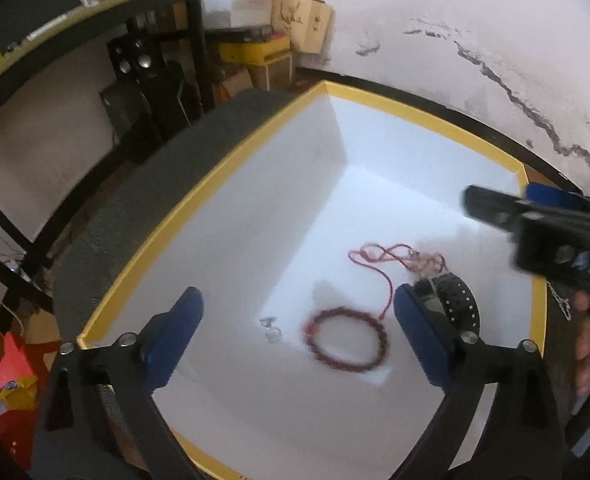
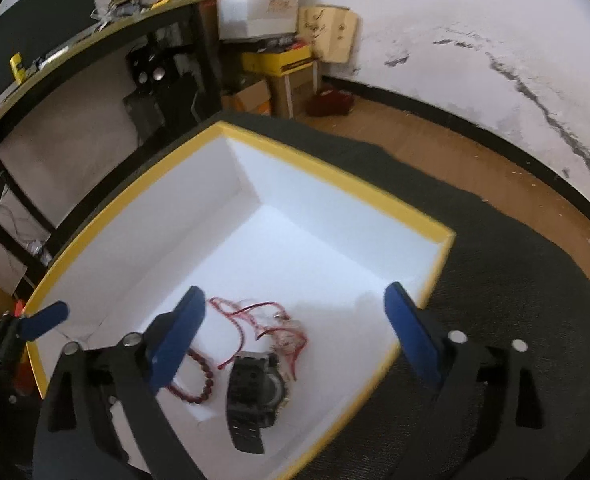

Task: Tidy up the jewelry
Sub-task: 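Open the left tool to drop the bracelet while the right tool releases the charm, then move both open tools back over the silver chain and ring on the rug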

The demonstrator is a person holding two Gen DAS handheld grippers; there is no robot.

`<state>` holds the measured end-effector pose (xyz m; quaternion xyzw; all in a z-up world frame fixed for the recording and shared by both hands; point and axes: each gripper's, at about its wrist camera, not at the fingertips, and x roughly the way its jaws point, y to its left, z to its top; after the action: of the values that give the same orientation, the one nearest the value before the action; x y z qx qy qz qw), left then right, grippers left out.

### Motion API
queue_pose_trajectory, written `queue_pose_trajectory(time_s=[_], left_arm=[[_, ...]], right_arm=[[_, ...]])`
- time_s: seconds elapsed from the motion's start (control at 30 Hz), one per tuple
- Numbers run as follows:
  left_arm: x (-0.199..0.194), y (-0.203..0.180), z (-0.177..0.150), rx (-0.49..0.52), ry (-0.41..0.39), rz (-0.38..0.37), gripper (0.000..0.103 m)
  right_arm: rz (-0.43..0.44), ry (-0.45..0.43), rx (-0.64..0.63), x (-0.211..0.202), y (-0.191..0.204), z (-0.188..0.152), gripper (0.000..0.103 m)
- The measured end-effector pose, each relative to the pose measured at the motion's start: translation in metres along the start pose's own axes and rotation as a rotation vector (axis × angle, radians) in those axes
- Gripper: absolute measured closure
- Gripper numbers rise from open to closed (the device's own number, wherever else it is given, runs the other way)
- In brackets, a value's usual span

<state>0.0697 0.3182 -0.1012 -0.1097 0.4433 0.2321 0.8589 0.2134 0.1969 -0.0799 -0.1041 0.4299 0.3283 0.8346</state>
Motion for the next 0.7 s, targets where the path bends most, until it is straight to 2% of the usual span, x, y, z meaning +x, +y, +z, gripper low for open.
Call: queue_pose_trajectory(time_s=[0.17,0.3,0.4,0.53,0.7], left_arm=[[-0.006,-0.009,-0.004,0.022,-0.003,-0.024,0.007],[-0.029,-0.02,-0.003,0.029,-0.098,-0.037,0.007],[-0.048,-0.038,-0.002,0.055,-0.174,-0.077,0.007],[-0.075,-0.083,-0.01,0.136,-0.255,-0.142,0.007],[-0.082,-0.169,-0.033,0.278,-0.261,-0.233,0.007]], right_arm=[[0.007,-0.06,0.025,-0.038,-0.024,-0.009,0.01],[-0.016,-0.12,0.037,-0.078,-0.058,-0.031,0.01],[-0.078,-0.168,0.062,-0.115,-0.105,-0.065,0.01],[-0.19,-0.146,0.104,-0.133,-0.169,-0.116,0.01],[-0.277,-0.088,0.227,-0.133,-0.243,-0.186,0.01]])
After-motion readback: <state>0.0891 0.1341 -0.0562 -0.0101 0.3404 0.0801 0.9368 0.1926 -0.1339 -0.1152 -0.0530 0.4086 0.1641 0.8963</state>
